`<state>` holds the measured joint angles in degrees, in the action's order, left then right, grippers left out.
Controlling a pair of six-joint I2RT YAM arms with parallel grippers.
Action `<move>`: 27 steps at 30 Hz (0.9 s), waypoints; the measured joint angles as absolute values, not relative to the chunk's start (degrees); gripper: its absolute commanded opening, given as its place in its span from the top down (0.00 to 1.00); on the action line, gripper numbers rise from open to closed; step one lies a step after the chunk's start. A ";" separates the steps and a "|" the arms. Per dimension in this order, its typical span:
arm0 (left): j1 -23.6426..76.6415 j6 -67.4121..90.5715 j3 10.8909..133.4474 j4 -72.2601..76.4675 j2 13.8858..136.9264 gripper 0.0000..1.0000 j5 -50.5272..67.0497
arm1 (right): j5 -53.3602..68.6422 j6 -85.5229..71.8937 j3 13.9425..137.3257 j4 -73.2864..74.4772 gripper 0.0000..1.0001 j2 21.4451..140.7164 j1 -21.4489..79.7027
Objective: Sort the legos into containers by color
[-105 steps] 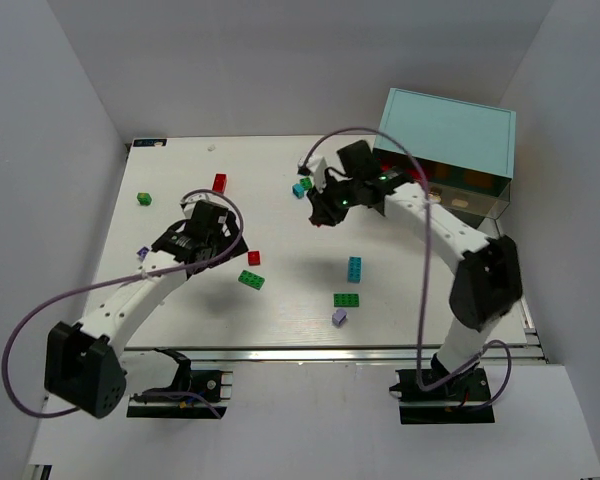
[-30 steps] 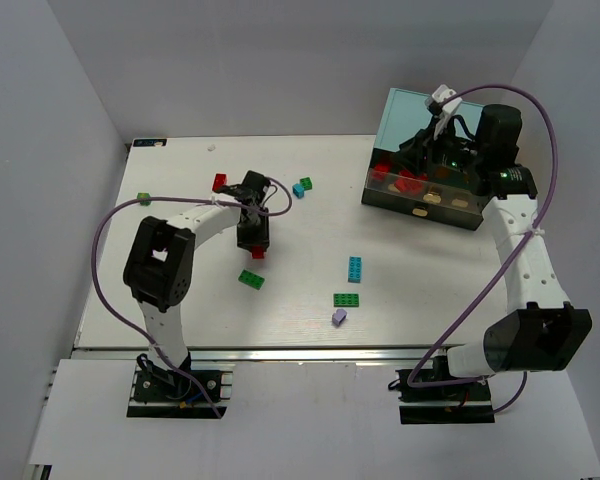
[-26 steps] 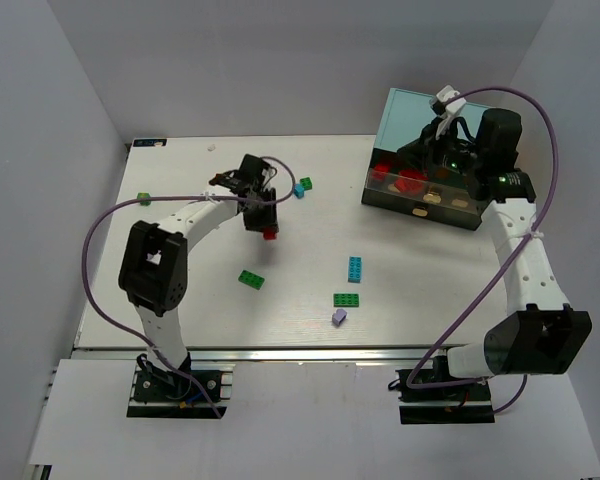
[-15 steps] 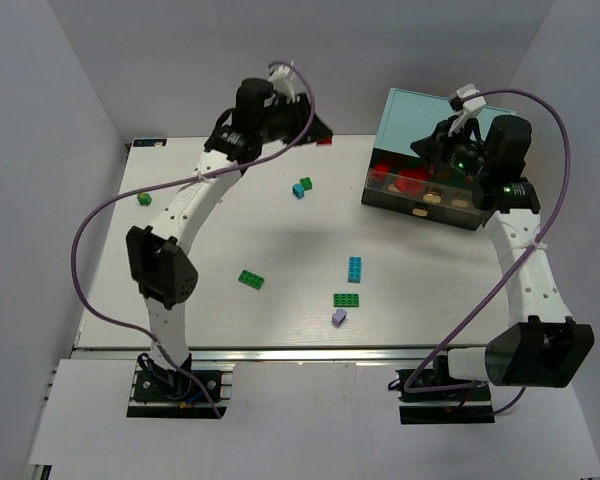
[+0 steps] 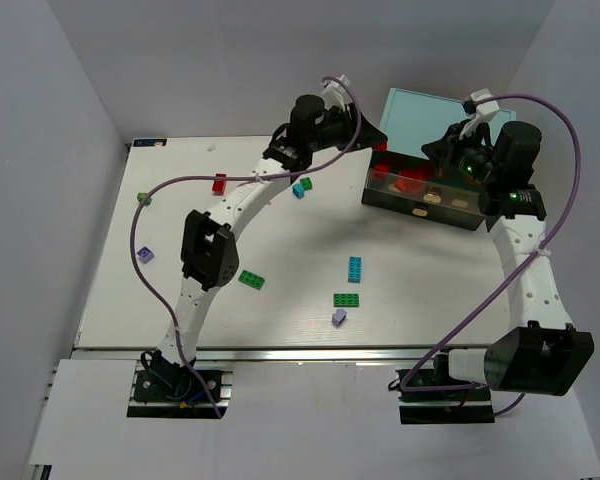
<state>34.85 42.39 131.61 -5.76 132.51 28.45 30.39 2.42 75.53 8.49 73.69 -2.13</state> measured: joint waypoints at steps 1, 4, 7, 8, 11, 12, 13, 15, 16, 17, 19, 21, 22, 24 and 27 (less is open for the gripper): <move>35.42 42.50 131.61 -4.84 132.92 0.92 28.34 | 30.41 2.22 75.33 8.47 1.00 73.67 -2.20; 37.08 42.48 131.61 -2.37 133.56 0.90 27.62 | 30.50 1.74 75.05 8.47 1.00 73.67 -2.26; 38.22 42.26 131.61 -0.93 133.62 0.86 26.85 | 30.61 1.61 74.85 8.34 1.00 73.43 -2.50; 38.54 42.13 131.61 -0.80 133.62 0.82 26.52 | 30.63 1.58 74.63 8.34 1.00 73.28 -2.61; 39.22 41.34 131.61 -1.19 133.69 0.71 25.39 | 30.79 1.54 73.80 8.32 1.00 72.77 -2.98; 39.31 41.12 131.55 -1.43 133.69 0.64 24.77 | 30.83 1.48 73.56 8.23 1.00 72.64 -3.07; 39.33 40.86 131.39 -1.58 133.69 0.61 24.16 | 31.00 1.43 73.28 8.14 1.00 72.47 -3.20; 39.33 40.49 131.17 -2.15 133.75 0.56 23.00 | 31.46 1.39 72.93 7.90 1.00 72.34 -3.40; 39.33 40.29 131.20 -2.57 133.82 0.51 22.44 | 31.59 1.39 72.84 7.88 1.00 72.29 -3.42; 39.33 40.05 131.17 -2.90 133.88 0.49 21.91 | 31.77 1.37 72.58 7.66 1.00 72.18 -3.49; 39.31 39.79 131.20 -3.09 134.26 0.43 21.08 | 32.10 1.28 72.25 7.57 1.00 71.96 -3.57; 39.22 39.62 131.20 -3.44 134.67 0.38 20.32 | 32.38 1.21 72.20 7.46 0.99 71.92 -3.70; 39.20 39.57 131.20 -3.77 134.85 0.35 20.08 | 32.56 1.21 72.20 7.46 0.99 71.90 -3.75; 39.20 39.42 131.20 -4.34 135.20 0.30 19.73 | 32.86 1.19 72.20 7.46 0.97 71.81 -3.79; 39.20 39.44 131.20 -4.69 135.59 0.30 19.62 | 33.32 1.13 72.20 7.40 0.96 71.68 -3.81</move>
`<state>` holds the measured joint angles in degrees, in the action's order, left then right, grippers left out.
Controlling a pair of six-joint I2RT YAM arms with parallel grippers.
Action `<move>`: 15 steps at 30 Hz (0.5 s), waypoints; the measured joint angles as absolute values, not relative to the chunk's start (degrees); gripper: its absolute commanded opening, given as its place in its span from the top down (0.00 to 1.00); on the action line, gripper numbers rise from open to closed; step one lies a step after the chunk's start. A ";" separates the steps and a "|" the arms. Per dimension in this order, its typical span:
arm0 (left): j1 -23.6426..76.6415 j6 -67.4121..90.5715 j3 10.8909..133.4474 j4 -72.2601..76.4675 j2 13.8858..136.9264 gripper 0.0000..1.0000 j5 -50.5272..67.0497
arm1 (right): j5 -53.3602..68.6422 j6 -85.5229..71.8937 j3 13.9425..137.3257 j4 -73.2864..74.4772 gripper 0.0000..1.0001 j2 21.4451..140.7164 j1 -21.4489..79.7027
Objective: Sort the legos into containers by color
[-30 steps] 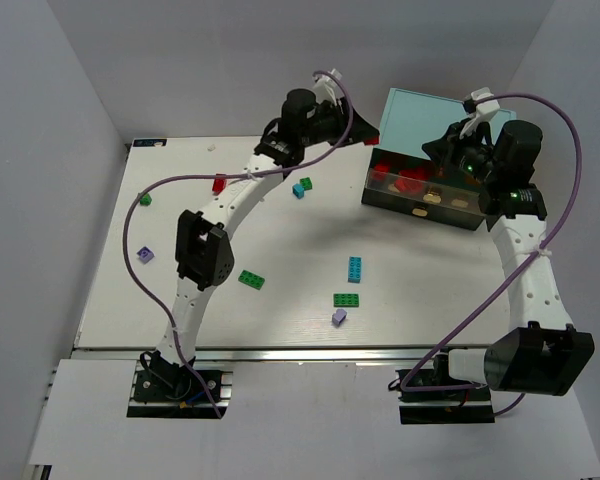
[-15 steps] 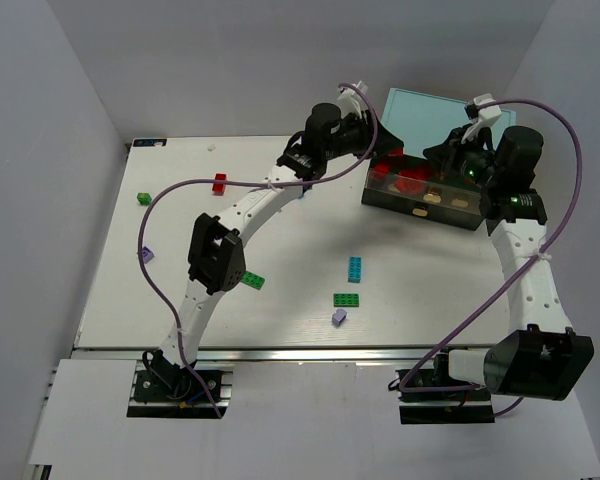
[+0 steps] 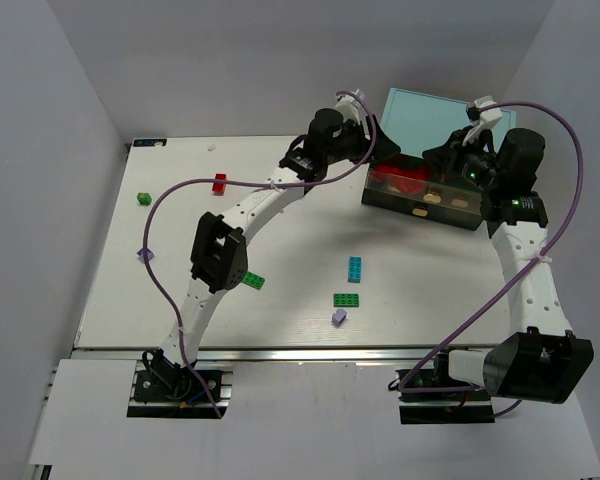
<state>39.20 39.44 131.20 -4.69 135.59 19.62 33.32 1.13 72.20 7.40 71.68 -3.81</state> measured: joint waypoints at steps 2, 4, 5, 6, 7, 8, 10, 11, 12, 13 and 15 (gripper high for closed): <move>39.20 39.40 131.20 -4.73 135.59 0.32 19.35 | 33.65 1.04 72.20 7.35 0.95 71.61 -3.86; 39.18 39.33 131.20 -4.67 135.59 0.44 18.79 | 34.41 0.99 72.20 7.31 0.92 71.57 -3.99; 39.11 39.20 131.20 -4.67 135.55 0.50 18.50 | 35.07 1.08 72.20 7.29 0.85 71.55 -4.08; 38.96 38.98 131.20 -4.71 135.46 0.64 18.00 | 35.88 1.39 72.18 7.29 0.80 71.50 -4.12; 38.72 38.74 131.20 -4.91 135.26 0.70 17.52 | 36.93 1.78 72.18 7.29 0.73 71.42 -4.12; 38.33 38.19 131.13 -5.39 134.82 0.74 16.84 | 38.48 2.44 72.12 7.29 0.58 71.26 -4.14; 37.10 37.12 130.15 -6.72 132.92 0.80 15.14 | 42.11 4.43 71.66 7.33 0.47 70.74 -4.16; 36.21 36.34 128.79 -7.49 131.17 0.80 14.17 | 44.75 5.80 71.55 7.68 0.39 70.59 -4.16; 34.92 35.77 127.11 -8.93 128.81 0.79 13.17 | 47.20 7.51 71.55 8.19 0.36 70.57 -4.10; 33.41 35.33 125.56 -10.41 126.52 0.78 12.29 | 49.60 9.10 71.61 9.13 0.34 70.65 -4.05; 29.39 34.65 121.71 -13.32 121.19 0.67 10.55 | 53.56 12.49 71.88 12.03 0.29 71.09 -3.49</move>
